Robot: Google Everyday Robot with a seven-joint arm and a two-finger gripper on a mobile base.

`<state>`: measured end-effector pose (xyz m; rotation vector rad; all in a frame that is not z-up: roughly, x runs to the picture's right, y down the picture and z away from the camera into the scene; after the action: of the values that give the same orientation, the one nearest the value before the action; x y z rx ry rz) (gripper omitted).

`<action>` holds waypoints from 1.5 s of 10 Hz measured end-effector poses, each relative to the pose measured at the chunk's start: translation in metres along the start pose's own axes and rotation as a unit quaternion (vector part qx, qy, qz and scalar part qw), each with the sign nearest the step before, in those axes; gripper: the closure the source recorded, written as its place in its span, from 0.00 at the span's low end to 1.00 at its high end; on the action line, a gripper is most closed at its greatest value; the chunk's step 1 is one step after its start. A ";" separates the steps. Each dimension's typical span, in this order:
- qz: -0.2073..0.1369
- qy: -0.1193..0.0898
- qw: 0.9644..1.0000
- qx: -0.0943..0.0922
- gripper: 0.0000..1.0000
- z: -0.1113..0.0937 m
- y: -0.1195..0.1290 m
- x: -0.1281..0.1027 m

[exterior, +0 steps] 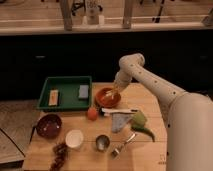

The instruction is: Place banana in red bowl

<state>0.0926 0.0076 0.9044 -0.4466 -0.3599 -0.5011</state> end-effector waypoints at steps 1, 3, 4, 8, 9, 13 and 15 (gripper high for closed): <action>0.000 0.000 1.000 0.001 0.75 -0.001 -0.001 0.000; -0.003 -0.001 1.000 0.000 0.57 -0.002 -0.001 0.000; -0.005 -0.002 1.000 -0.002 0.45 -0.001 -0.002 -0.001; -0.009 -0.006 1.000 -0.003 0.20 0.001 -0.003 -0.004; -0.010 -0.007 1.000 -0.004 0.20 0.002 -0.002 -0.005; -0.005 -0.008 1.000 -0.004 0.20 0.005 0.001 -0.009; 0.002 -0.008 1.000 0.001 0.20 0.006 0.005 -0.009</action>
<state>0.0870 0.0175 0.9038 -0.4493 -0.3740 -0.4945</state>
